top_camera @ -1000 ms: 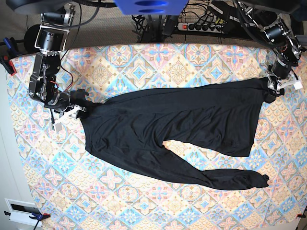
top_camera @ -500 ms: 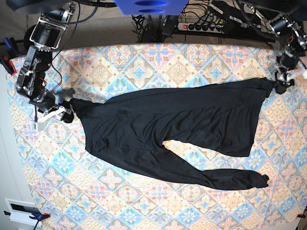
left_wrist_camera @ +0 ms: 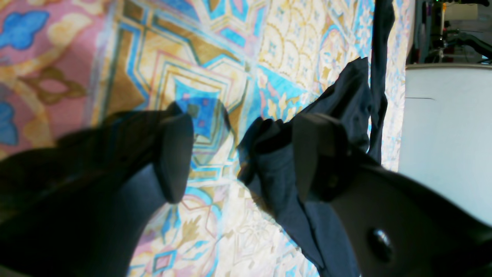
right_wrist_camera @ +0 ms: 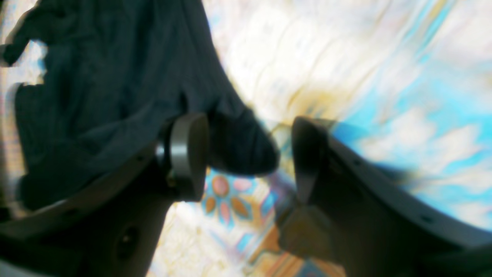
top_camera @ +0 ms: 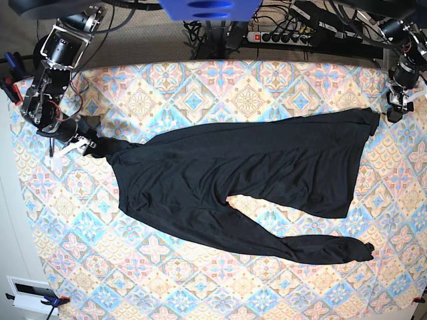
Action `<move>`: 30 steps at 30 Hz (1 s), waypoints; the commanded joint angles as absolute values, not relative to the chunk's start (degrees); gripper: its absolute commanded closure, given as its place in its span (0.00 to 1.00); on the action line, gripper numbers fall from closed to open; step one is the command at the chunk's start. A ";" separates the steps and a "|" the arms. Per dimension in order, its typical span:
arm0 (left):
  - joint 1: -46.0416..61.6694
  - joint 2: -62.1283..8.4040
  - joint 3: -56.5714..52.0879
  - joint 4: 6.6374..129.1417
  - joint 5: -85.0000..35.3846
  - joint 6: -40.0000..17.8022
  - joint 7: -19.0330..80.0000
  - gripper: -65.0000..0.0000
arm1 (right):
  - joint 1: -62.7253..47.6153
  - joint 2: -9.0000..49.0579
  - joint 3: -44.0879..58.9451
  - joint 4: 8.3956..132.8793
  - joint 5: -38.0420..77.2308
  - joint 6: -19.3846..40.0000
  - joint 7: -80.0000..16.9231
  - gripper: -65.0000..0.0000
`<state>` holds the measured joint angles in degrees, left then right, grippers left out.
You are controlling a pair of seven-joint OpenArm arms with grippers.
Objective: Layout the t-shirt on the table in an organized manner, then fold the t-shirt properly
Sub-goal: 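Swing the right gripper's corner outward while the left gripper holds, then pull both shoulder corners apart, straightening the shirt's collar edge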
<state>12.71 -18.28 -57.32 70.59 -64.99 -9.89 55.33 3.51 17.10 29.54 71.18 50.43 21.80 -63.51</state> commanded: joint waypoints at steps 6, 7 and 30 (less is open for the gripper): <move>13.76 -19.74 -57.71 71.60 -66.42 -10.42 54.90 0.39 | 4.44 18.15 29.76 64.57 60.09 22.11 -62.64 0.48; 13.85 -19.74 -57.71 71.60 -66.42 -10.42 54.90 0.39 | 4.44 18.15 29.67 64.22 60.53 22.11 -62.64 0.48; 13.85 -19.38 -57.45 71.60 -66.42 -10.42 54.99 0.39 | 4.44 17.71 26.15 64.66 60.70 22.11 -62.81 0.51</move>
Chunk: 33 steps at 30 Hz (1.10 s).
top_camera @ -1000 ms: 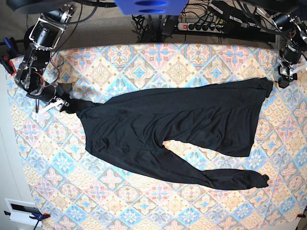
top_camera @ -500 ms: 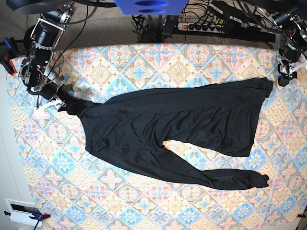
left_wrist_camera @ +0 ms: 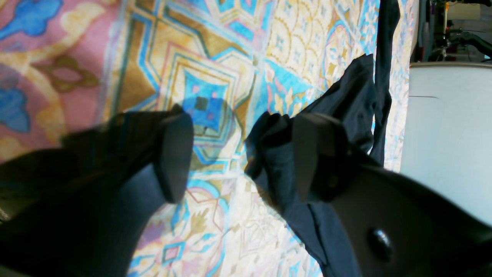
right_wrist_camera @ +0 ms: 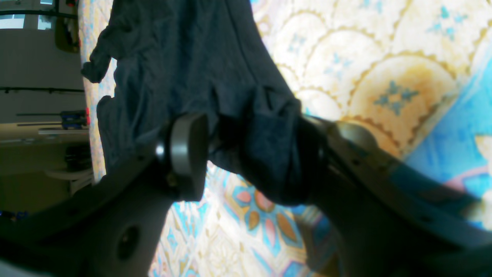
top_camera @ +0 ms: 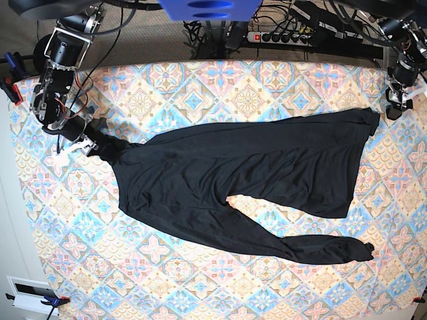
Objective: Layout the t-shirt on the table in an organized manner, then fold the t-shirt properly
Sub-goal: 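Pull both shoulder corners apart, straightening the shirt's collar edge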
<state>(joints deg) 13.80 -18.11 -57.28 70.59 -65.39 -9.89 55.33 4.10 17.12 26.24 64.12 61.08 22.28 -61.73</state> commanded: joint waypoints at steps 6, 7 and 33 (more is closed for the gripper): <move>13.85 -19.30 -57.45 71.60 -66.42 -10.51 54.99 0.39 | 4.44 17.63 26.07 64.22 60.53 22.11 -62.55 1.00; 13.76 -19.30 -57.45 71.60 -66.42 -10.51 54.99 0.39 | 4.44 17.63 26.07 64.13 60.44 22.11 -62.55 1.00; 9.98 -18.24 -52.62 71.60 -65.89 -19.21 65.10 0.39 | 4.44 17.63 26.07 64.48 60.44 22.11 -62.81 1.00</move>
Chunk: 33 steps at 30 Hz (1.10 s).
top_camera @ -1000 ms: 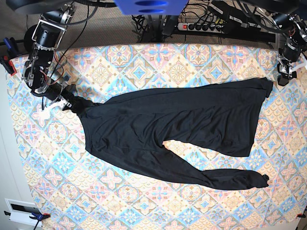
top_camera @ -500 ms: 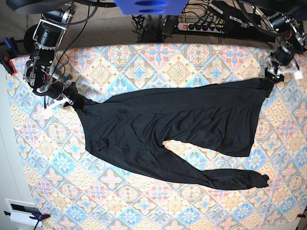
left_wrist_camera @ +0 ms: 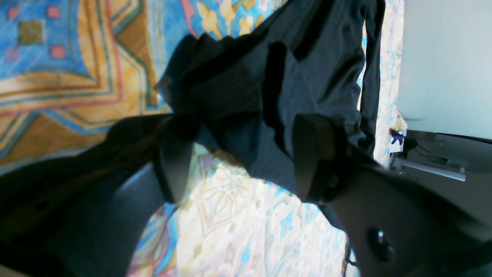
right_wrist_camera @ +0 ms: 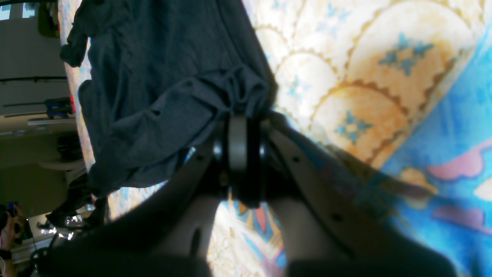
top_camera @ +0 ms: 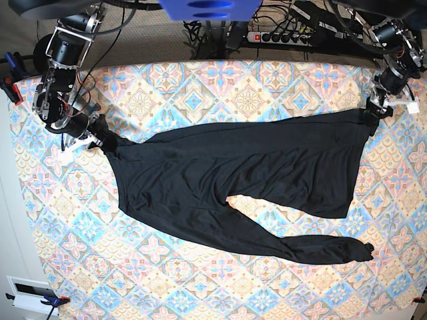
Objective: Layout the t-shirt on the table in an organized manner, then fold the t-shirt properly
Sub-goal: 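Pull both shoulder corners apart, straightening the shirt's collar edge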
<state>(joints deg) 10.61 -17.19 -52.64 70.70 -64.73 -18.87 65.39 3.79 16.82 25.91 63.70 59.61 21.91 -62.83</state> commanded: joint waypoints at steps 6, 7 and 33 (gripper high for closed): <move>8.04 -18.15 -50.86 71.52 -65.80 -18.86 64.92 0.39 | 4.44 17.63 26.07 64.57 60.44 22.11 -62.81 1.00; 8.04 -18.15 -50.77 71.52 -65.80 -18.86 64.92 0.39 | 4.44 17.63 26.07 64.57 60.44 22.11 -62.81 1.00; 9.45 -18.15 -51.12 71.60 -61.93 -18.77 61.67 1.00 | 4.26 16.57 26.07 67.12 60.70 22.11 -65.80 1.00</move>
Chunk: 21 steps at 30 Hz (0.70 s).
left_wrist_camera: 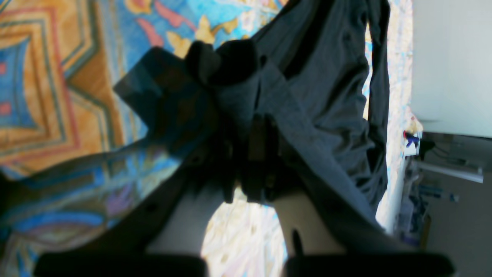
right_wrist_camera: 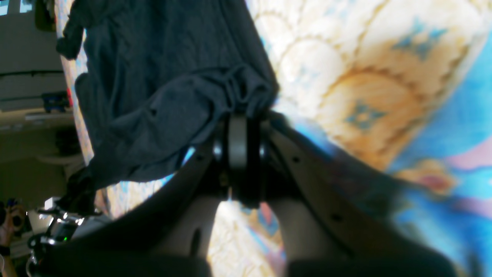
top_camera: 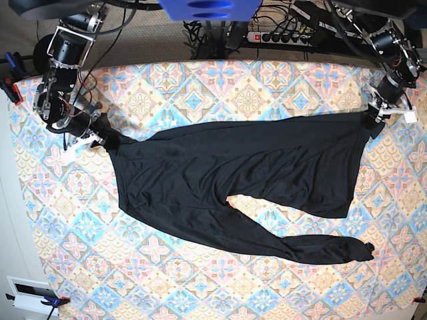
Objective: Layout the t-shirt on the table in an organized manner, then fold the t-shirt properly
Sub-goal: 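Pull both shoulder corners apart, straightening the shirt's collar edge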
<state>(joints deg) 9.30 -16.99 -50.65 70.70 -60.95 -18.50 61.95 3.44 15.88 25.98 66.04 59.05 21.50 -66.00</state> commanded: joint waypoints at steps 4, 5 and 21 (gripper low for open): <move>12.00 -18.15 -51.12 71.60 -62.02 -18.95 61.49 1.00 | 0.57 16.75 26.33 70.90 60.70 22.11 -65.80 1.00; 12.70 -18.15 -51.21 71.60 -62.02 -18.95 61.41 1.00 | 0.04 16.75 26.33 71.69 60.70 22.11 -65.80 1.00; 22.20 -18.59 -51.30 75.12 -64.40 -19.12 61.23 1.00 | -6.46 18.59 28.70 72.48 60.79 22.11 -65.71 1.00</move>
<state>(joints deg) 21.58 -17.43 -50.87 74.46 -63.92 -18.96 61.58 -6.81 17.37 28.27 71.94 62.19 22.55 -65.80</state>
